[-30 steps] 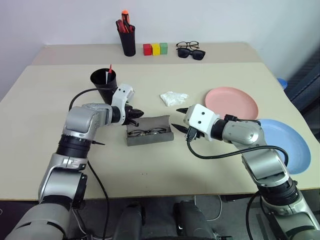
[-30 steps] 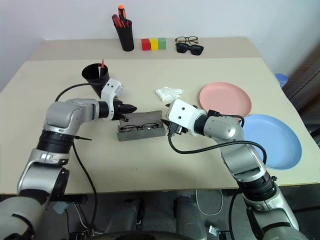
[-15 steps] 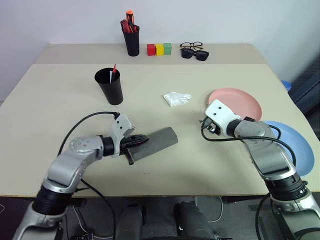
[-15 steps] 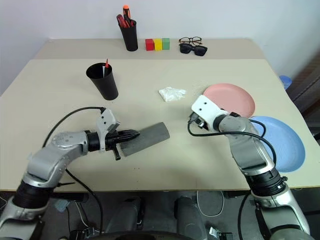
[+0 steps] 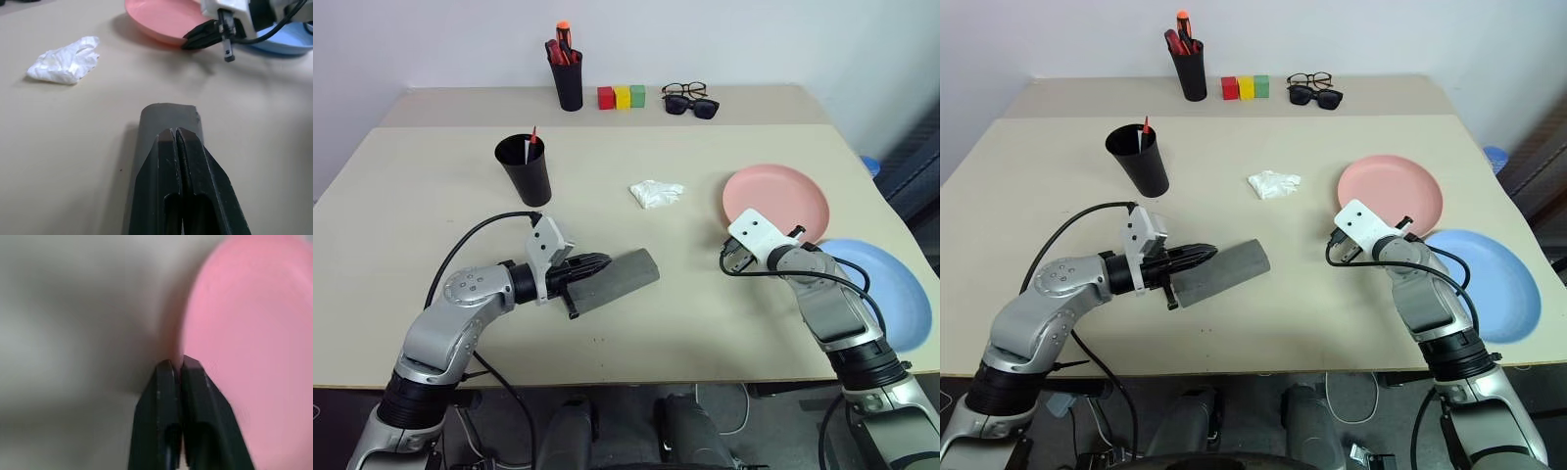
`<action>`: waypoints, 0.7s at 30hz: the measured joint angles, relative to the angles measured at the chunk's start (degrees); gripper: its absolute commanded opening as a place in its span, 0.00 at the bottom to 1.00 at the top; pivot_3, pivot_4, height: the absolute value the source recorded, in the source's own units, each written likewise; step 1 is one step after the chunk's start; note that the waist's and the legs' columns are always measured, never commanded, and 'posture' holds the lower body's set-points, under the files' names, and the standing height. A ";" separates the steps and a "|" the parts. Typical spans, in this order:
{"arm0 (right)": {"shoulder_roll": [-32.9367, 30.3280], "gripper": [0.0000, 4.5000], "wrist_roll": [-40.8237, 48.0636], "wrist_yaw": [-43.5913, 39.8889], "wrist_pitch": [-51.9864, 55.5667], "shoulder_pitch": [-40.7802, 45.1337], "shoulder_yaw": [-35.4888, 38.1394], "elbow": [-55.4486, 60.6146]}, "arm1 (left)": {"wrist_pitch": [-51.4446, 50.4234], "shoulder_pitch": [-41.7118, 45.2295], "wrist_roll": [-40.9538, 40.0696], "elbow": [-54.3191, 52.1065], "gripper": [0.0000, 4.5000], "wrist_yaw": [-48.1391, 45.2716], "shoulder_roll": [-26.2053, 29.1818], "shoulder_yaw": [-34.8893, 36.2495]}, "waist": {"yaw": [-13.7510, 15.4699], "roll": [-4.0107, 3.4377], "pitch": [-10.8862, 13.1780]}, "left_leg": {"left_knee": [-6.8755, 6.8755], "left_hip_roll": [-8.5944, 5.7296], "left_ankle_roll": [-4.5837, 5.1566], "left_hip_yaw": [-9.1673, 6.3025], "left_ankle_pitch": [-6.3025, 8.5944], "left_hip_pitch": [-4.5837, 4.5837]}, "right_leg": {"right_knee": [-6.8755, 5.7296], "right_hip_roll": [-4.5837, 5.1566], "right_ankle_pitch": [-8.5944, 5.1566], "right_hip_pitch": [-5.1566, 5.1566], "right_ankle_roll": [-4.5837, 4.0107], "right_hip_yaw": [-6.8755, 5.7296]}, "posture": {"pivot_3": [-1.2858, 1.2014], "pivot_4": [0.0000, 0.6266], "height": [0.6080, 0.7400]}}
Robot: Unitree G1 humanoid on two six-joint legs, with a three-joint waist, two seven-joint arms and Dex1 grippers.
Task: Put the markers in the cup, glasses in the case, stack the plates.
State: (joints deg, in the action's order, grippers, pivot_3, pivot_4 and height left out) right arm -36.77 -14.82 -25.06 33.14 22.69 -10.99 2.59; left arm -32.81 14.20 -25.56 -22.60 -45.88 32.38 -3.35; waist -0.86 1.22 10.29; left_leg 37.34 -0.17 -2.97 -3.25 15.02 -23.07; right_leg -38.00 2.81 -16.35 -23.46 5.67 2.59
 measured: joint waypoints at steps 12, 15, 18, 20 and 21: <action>-6.49 0.02 -0.61 -3.70 -3.01 -17.55 13.56 23.99 | 6.10 6.04 0.72 6.56 0.00 -7.29 -3.65 -6.00 | 1.34 -0.04 0.00 | 0.05 -0.05 0.03 -0.01 0.02 -0.06 | 0.11 -0.01 -0.01 0.12 0.02 -0.13 | 0.52 0.24 1.00; -6.87 0.02 0.98 -8.14 2.05 -30.70 22.50 34.46 | 8.80 9.89 2.22 12.12 0.00 -10.64 -5.14 -8.80 | 1.66 -0.07 -0.02 | 0.06 -0.04 0.05 -0.01 0.03 -0.05 | 0.12 -0.07 -0.02 0.17 0.01 -0.13 | 0.52 0.24 1.00; -5.69 0.02 1.67 -10.91 5.70 -40.45 28.32 40.73 | 10.71 12.68 2.64 16.42 0.00 -12.94 -6.97 -9.92 | 1.02 -0.10 -0.03 | 0.09 -0.02 0.05 0.09 0.03 0.07 | 0.08 -0.10 -0.02 0.23 0.01 -0.06 | 0.52 0.24 1.00; -5.06 0.15 1.77 -11.83 7.47 -43.70 30.62 43.02 | 11.65 13.72 2.88 17.69 0.00 -13.98 -7.86 -10.63 | 0.51 -0.13 -0.05 | 0.05 -0.01 0.05 0.12 0.03 0.29 | 0.06 -0.11 -0.02 0.40 0.01 -0.03 | 0.52 0.24 1.00; -4.82 0.20 1.98 -12.30 8.17 -45.35 31.82 44.00 | 12.14 13.99 3.09 18.31 0.00 -14.46 -8.36 -11.10 | 0.18 -0.13 -0.05 | -0.04 0.00 0.05 0.13 0.03 0.54 | 0.08 -0.11 -0.03 0.61 0.01 -0.02 | 0.52 0.24 1.00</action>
State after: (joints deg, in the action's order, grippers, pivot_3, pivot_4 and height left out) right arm -41.59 -12.85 -37.36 41.31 -22.66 20.83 46.59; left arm -20.67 28.19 -22.48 -4.29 -60.33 24.02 -14.45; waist -0.69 1.10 10.24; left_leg 37.31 -0.17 -2.92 -3.12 15.05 -22.53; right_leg -37.92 2.70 -16.38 -22.85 5.68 2.57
